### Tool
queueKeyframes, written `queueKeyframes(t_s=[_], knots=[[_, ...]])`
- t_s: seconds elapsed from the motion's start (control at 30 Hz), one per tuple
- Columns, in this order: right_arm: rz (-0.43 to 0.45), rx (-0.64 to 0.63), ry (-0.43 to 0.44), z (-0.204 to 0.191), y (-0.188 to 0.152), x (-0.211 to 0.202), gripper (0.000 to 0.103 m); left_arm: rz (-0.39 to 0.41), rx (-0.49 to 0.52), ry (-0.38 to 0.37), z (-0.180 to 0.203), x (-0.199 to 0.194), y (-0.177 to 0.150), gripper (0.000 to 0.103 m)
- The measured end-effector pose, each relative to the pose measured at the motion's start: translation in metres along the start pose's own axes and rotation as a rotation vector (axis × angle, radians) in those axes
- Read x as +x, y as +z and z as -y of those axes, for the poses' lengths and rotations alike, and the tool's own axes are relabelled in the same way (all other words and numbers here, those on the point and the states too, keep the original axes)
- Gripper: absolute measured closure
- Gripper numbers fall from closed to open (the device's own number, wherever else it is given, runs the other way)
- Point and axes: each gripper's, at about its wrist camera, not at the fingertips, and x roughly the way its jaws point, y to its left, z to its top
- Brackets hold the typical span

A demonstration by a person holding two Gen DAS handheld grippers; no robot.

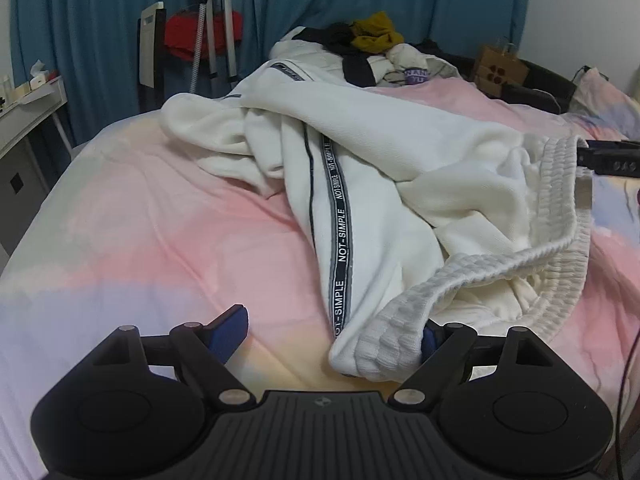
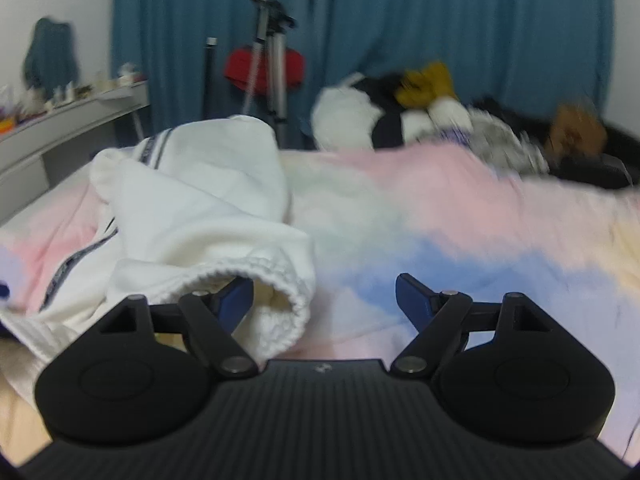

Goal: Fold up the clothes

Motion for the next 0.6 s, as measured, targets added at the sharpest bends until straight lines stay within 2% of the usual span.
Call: queueKeyframes(t_s=[0.07,0.17,0.3,0.33,0.4,0.47,0.57,0.6], knots=[[0.009,-0.082,-0.033,-0.007,-0.002,0.007,0.029,0.000,0.006,-0.001,0.003,-0.002,0.001,0.020],[-0.005,-0.206,-0.107,-0.019,-0.009,0.021,0.029,0.000,0.022,-0.001,0.008,-0.004,0.000,0.023],[-0.012,-0.207,-0.128,-0.022,-0.013,0.031,0.035,-0.007,0.028,-0.005,0.011,-0.003,-0.004,0.030],[-0.012,-0.202,-0.131,-0.023,-0.014,0.032,0.038,-0.003,0.026,-0.008,0.011,-0.004,-0.004,0.034],[-0.021,-0.181,-0.117,-0.026,-0.014,0.031,0.044,0.008,0.017,-0.024,0.009,-0.005,-0.003,0.049],[-0.031,-0.159,-0.099,-0.029,-0.014,0.030,0.064,0.020,-0.007,-0.054,0.007,-0.007,-0.001,0.078],[-0.048,-0.122,-0.082,-0.034,-0.014,0.026,0.079,0.068,-0.044,-0.040,0.004,-0.012,0.002,0.085],[-0.054,-0.107,-0.087,-0.036,-0.016,0.023,0.081,0.086,-0.066,-0.034,-0.001,-0.016,0.005,0.086]])
